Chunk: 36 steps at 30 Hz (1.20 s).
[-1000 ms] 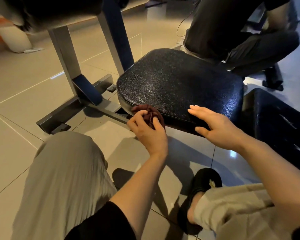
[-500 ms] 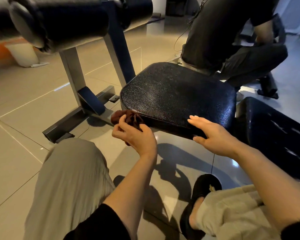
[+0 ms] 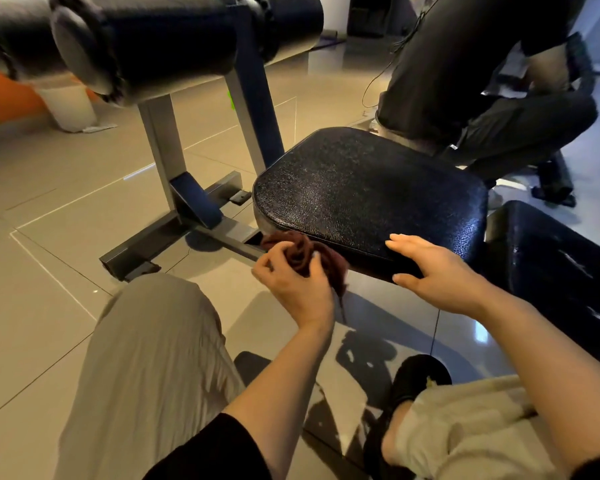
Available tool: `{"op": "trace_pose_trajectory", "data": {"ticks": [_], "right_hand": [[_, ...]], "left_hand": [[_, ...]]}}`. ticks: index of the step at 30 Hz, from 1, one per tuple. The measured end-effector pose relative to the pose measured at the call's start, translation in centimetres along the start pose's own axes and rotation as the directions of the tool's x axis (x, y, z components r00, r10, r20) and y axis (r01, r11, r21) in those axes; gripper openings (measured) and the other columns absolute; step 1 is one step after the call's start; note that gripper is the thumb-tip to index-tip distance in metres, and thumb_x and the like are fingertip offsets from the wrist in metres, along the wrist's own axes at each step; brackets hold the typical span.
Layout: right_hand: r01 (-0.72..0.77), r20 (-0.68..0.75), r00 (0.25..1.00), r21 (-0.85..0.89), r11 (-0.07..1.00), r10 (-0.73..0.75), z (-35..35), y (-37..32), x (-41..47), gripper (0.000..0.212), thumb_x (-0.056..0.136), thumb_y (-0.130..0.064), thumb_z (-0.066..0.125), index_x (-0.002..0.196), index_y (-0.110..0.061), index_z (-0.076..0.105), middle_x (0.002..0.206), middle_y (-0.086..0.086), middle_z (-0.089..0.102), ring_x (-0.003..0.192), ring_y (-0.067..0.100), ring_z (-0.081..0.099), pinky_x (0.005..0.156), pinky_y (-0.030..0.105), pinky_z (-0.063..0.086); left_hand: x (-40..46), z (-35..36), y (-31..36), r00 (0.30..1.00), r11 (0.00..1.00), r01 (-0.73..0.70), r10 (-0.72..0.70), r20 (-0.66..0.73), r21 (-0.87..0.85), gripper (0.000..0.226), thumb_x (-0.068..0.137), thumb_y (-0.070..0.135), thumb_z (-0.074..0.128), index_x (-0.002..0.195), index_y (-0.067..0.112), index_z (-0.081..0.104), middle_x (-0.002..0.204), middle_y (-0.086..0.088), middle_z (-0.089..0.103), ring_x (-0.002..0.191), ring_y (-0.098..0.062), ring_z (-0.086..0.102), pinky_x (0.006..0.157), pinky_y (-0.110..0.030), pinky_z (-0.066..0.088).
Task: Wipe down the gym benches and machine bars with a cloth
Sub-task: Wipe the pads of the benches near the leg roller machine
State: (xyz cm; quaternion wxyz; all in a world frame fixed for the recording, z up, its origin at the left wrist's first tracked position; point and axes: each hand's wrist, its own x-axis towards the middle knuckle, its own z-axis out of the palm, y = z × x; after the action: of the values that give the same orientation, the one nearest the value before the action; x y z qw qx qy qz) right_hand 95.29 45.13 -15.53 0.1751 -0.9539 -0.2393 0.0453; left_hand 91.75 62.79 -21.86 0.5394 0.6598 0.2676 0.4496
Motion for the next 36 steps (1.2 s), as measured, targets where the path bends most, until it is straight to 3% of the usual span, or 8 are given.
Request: {"op": "trace_pose_trajectory", "data": {"ticks": [6,11,15,19,24,27,34,36], "right_hand": [[-0.008,0.016,1.0,-0.001,1.0,0.008,0.3,0.2,0.1,0.063,0.095,-0.021,0.06,0.151,-0.023,0.031,0.16,-0.009,0.023,0.146,0.009,0.021,0.114,0.024,0.018],[-0.019,0.011,1.0,-0.018,1.0,0.019,0.3,-0.3,0.1,0.066,0.094,-0.02,0.061,0.152,-0.021,0.03,0.16,-0.008,0.021,0.147,0.01,0.019,0.115,0.025,0.018],[-0.029,0.001,1.0,0.048,0.998,0.029,0.2,-0.9,-1.4,0.071,0.09,-0.015,0.067,0.151,-0.021,0.033,0.158,-0.006,0.027,0.146,0.01,0.021,0.114,0.022,0.017],[0.011,-0.081,0.997,0.171,0.985,0.003,-0.9,-1.5,-4.3,0.078,0.082,-0.012,0.075,0.148,-0.027,0.036,0.144,-0.006,0.046,0.131,0.01,0.043,0.108,0.023,0.033],[0.095,-0.101,0.992,0.283,0.954,-0.069,-1.7,-3.3,-6.2,0.084,0.079,-0.01,0.077,0.148,-0.035,0.035,0.14,-0.009,0.046,0.129,0.005,0.043,0.108,0.029,0.039],[0.111,-0.218,0.975,0.351,0.93,-0.034,0.0,-2.9,-6.9,0.078,0.076,-0.003,0.076,0.143,-0.027,0.046,0.137,-0.007,0.049,0.128,0.006,0.046,0.108,0.03,0.042],[-0.047,-0.436,0.878,0.337,0.94,0.2,1.6,0.0,-7.7,0.06,0.074,0.002,0.071,0.129,-0.019,0.06,0.116,0.001,0.06,0.109,0.015,0.056,0.1,0.033,0.046],[-0.143,-0.513,0.812,0.289,0.947,0.279,1.3,1.1,-8.2,0.052,0.075,0.001,0.069,0.122,-0.019,0.061,0.115,0.003,0.059,0.107,0.02,0.057,0.096,0.033,0.046]], "left_hand": [[-0.8,1.3,0.7,0.989,0.994,0.009,-0.026,0.148,0.112,0.035,0.076,0.009,0.076,0.108,0.015,0.062,0.112,-0.007,0.052,0.098,-0.012,0.048,0.085,-0.009,0.029],[-1.9,0.9,0.9,0.947,0.995,-0.082,0.062,0.316,0.053,0.032,0.071,0.0,0.076,0.099,0.01,0.065,0.104,-0.007,0.055,0.091,-0.008,0.047,0.082,0.0,0.03],[-3.4,0.3,1.6,0.823,0.992,-0.123,0.12,0.555,-0.032,0.034,0.068,0.0,0.076,0.093,0.019,0.062,0.098,-0.004,0.056,0.09,-0.013,0.052,0.084,-0.019,0.042],[-4.2,-0.8,3.3,0.776,0.997,-0.039,0.068,0.627,-0.061,0.025,0.076,0.014,0.075,0.096,0.019,0.06,0.099,-0.002,0.057,0.096,-0.014,0.052,0.081,-0.012,0.036],[-5.4,-2.0,6.3,0.601,0.962,0.245,-0.054,0.797,-0.12,0.035,0.076,0.03,0.061,0.108,0.018,0.057,0.113,-0.011,0.053,0.106,-0.021,0.055,0.093,-0.038,0.05],[-6.1,-2.1,6.0,0.484,0.933,0.333,-0.045,0.874,-0.137,0.032,0.087,0.016,0.058,0.118,0.019,0.051,0.123,-0.012,0.048,0.112,-0.021,0.053,0.09,-0.034,0.053],[-6.2,-1.5,5.1,0.25,0.973,0.125,0.156,0.956,-0.192,0.054,0.091,-0.001,0.058,0.136,0.02,0.038,0.128,0.0,0.052,0.118,-0.004,0.052,0.096,-0.021,0.046],[-5.2,-1.2,4.9,0.225,0.977,-0.103,0.206,0.952,-0.187,0.057,0.09,0.002,0.06,0.14,0.019,0.038,0.133,0.002,0.052,0.122,-0.003,0.049,0.098,-0.017,0.042]]}}
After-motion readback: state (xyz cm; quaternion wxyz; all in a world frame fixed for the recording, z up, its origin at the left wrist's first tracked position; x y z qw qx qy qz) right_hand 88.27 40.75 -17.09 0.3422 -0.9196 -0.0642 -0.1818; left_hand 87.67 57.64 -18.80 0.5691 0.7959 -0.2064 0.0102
